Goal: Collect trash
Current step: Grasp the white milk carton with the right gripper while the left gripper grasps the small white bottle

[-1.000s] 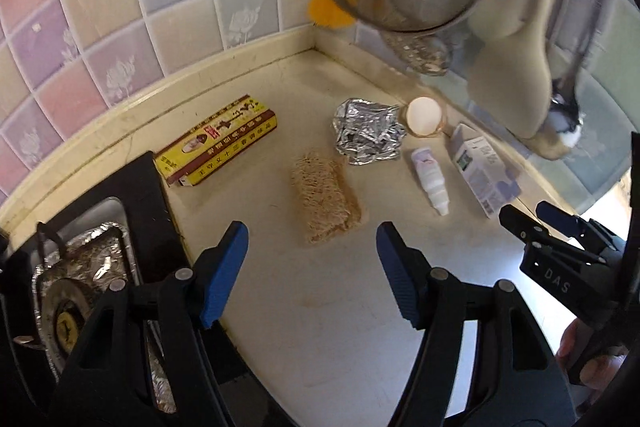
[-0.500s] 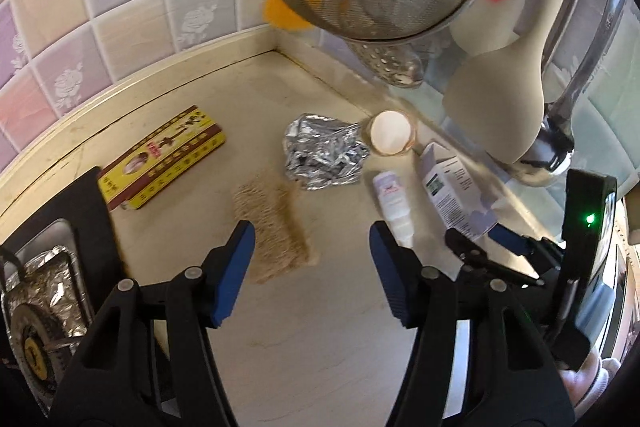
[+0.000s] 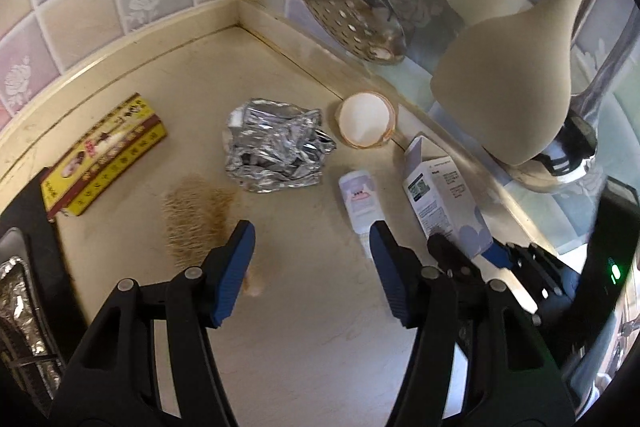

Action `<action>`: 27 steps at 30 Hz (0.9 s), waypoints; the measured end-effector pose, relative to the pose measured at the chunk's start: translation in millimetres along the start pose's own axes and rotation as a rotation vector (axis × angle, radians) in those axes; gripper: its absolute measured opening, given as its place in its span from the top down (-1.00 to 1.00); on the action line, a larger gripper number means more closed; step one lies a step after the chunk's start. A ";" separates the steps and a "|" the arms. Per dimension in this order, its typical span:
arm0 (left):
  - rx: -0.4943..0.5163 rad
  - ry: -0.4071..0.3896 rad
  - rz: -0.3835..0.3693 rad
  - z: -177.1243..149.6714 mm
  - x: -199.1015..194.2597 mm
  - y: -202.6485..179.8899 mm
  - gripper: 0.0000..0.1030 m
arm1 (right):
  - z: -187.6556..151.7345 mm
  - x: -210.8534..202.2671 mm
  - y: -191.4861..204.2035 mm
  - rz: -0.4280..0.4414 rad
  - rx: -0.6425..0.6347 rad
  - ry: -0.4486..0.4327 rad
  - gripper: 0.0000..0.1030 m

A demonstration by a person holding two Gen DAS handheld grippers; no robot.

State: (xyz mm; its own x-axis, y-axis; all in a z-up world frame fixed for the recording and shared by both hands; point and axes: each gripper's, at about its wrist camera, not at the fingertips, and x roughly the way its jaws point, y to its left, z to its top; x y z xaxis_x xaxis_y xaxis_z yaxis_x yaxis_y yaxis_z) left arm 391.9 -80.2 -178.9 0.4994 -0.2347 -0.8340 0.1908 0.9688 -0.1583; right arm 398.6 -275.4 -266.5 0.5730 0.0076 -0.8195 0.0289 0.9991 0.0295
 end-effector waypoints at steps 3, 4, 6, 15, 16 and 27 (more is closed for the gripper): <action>0.008 0.023 -0.011 3.0 12.6 -7.5 -0.11 | -4.6 -7.2 1.4 -0.017 0.012 -0.005 0.32; 0.012 0.028 -0.011 3.8 16.7 -10.1 -0.11 | -6.3 -9.9 0.4 -0.016 0.018 -0.006 0.32; 0.018 0.041 -0.013 6.0 25.7 -16.0 -0.11 | -10.3 -16.7 -2.1 -0.021 0.030 -0.011 0.32; 0.010 0.066 0.005 16.1 58.0 -32.2 0.06 | -24.5 -36.3 -9.9 -0.015 0.061 -0.014 0.33; 0.012 0.070 0.013 16.1 61.5 -33.8 0.15 | -26.5 -39.6 -13.3 -0.015 0.063 -0.015 0.33; 0.054 0.010 0.093 7.7 53.6 -50.3 0.59 | -33.1 -55.4 -22.4 -0.005 0.068 -0.026 0.33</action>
State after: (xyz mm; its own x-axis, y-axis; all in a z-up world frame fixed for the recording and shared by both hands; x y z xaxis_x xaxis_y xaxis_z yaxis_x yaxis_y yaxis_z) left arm 415.6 -142.0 -211.6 0.5089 -0.1428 -0.8489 0.1898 0.9805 -0.0512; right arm 339.1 -296.8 -240.7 0.5936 0.0002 -0.8048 0.0873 0.9941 0.0646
